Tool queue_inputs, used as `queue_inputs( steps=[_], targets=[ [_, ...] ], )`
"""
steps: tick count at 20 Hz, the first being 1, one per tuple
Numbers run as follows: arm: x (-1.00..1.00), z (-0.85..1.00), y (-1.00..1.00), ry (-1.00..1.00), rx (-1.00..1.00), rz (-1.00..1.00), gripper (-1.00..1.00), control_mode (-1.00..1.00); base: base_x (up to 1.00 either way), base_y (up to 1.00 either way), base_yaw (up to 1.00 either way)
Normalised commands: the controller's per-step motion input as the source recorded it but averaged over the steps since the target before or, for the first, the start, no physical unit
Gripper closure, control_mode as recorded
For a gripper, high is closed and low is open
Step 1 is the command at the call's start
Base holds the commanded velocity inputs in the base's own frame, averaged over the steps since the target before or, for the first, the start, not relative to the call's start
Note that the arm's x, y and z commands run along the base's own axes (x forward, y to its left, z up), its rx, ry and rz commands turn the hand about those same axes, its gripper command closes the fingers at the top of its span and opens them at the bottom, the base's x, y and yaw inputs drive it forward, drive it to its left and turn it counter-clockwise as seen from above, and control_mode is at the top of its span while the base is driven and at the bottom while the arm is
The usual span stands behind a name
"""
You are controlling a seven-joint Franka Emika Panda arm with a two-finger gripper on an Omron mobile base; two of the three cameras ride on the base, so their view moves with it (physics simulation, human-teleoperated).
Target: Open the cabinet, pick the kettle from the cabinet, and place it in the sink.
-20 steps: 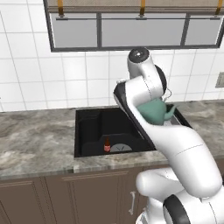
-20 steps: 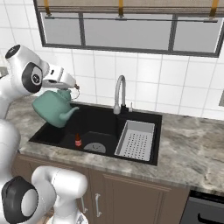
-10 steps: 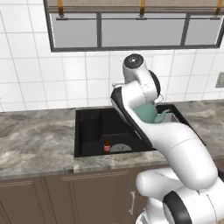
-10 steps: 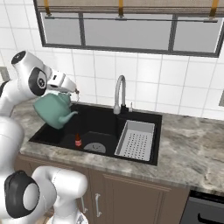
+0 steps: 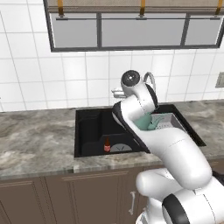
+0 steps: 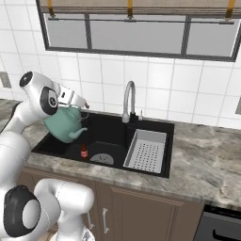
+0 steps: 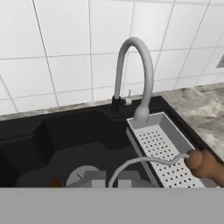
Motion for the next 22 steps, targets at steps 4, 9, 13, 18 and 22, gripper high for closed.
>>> queue_inputs(
  steps=[4,9,13,18,22],
  targets=[
    [0.23,-0.15,-0.01,-0.09,-0.02,-0.13,1.0,-1.0,0.0,0.0,0.0],
    [0.25,-0.13,-0.02,-0.03,-0.04,-0.17,1.0,-1.0,0.0,0.0,0.0],
    [0.2,-0.01,-0.12,0.01,-0.01,-0.16,1.0,-1.0,0.0,0.0,0.0],
    [0.09,-0.01,-0.14,0.03,0.0,-0.12,1.0,-1.0,0.0,0.0,0.0],
    [0.09,-0.15,-0.2,0.0,0.0,-0.03,1.0,-1.0,0.0,0.0,0.0]
  ],
)
